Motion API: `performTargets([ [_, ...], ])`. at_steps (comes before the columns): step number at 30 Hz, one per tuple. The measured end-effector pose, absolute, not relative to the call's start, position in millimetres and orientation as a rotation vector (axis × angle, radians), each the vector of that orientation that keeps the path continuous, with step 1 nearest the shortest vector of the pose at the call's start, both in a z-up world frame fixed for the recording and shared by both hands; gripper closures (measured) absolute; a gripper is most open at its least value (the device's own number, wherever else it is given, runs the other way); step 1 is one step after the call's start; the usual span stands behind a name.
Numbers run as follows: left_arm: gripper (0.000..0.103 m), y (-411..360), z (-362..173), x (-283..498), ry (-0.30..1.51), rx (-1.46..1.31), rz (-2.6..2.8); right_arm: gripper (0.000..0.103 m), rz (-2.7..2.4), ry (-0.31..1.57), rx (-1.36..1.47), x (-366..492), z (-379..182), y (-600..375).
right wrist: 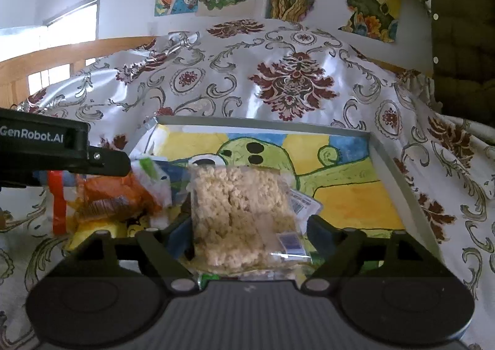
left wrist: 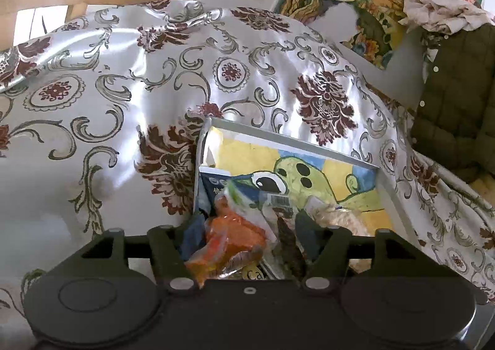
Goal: Organize snacks
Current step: 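Open both tools to drop the packet and bar into the tray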
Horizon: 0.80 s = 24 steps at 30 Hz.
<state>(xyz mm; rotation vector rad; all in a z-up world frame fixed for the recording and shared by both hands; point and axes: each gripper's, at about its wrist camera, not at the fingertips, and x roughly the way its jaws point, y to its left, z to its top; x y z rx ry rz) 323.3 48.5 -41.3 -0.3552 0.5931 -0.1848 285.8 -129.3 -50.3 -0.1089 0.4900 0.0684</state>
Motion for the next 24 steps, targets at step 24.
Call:
performTargets([
  [24,0.001,57.1,-1.1,270.7,0.469,-0.380,-0.172,0.000,-0.026,0.337,-0.006,217.7,16.4,-159.2],
])
